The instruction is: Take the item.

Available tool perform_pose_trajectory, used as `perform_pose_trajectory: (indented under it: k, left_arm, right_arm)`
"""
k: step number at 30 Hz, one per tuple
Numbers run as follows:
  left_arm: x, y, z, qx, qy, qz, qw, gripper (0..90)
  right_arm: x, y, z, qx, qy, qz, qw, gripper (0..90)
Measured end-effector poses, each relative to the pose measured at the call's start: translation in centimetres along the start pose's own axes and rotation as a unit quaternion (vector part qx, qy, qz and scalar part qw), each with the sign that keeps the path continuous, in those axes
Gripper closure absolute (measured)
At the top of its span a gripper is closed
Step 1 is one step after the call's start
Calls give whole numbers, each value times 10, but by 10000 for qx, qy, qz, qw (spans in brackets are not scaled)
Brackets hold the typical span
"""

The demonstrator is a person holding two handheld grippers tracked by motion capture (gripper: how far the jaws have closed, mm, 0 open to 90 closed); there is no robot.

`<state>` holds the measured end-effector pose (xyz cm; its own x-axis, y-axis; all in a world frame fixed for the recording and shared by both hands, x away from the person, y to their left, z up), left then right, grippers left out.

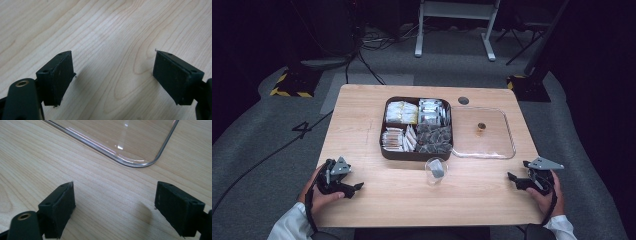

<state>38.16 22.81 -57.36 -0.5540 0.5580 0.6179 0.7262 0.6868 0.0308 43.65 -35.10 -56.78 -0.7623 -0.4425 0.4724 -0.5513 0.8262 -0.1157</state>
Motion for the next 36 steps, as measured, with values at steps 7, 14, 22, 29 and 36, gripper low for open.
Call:
perform_pose_trajectory:
  k: [7,14,22,29,36]
  left_arm:
    - [1,1,5,265,-340,79,9990,159]
    - [0,1,5,281,-332,16,9991,152]
    - [0,1,4,290,-332,0,9990,151]
    - [-1,2,4,305,-339,5,9990,150]
    - [-1,3,4,290,-331,-8,9990,150]
  right_arm:
    - [0,0,0,3,-1,2,10000,169]
    - [0,1,0,29,-11,1,10000,170]
    - [0,1,0,57,-21,18,10000,170]
    - [0,1,0,48,-15,12,10000,170]
    - [0,1,0,67,-22,20,10000,170]
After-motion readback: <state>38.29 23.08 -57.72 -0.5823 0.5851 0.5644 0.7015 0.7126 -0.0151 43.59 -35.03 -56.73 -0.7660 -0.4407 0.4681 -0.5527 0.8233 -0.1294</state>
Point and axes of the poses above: each handheld gripper's, and its own axes: x roughly backward along the jaws, z roughly out of its underside, y roughly to its left, the point moved 10 cm from there along -x, roughly forward along the jaws, and after that the axes turned 12 degrees about -y, right-handed, at the moved point
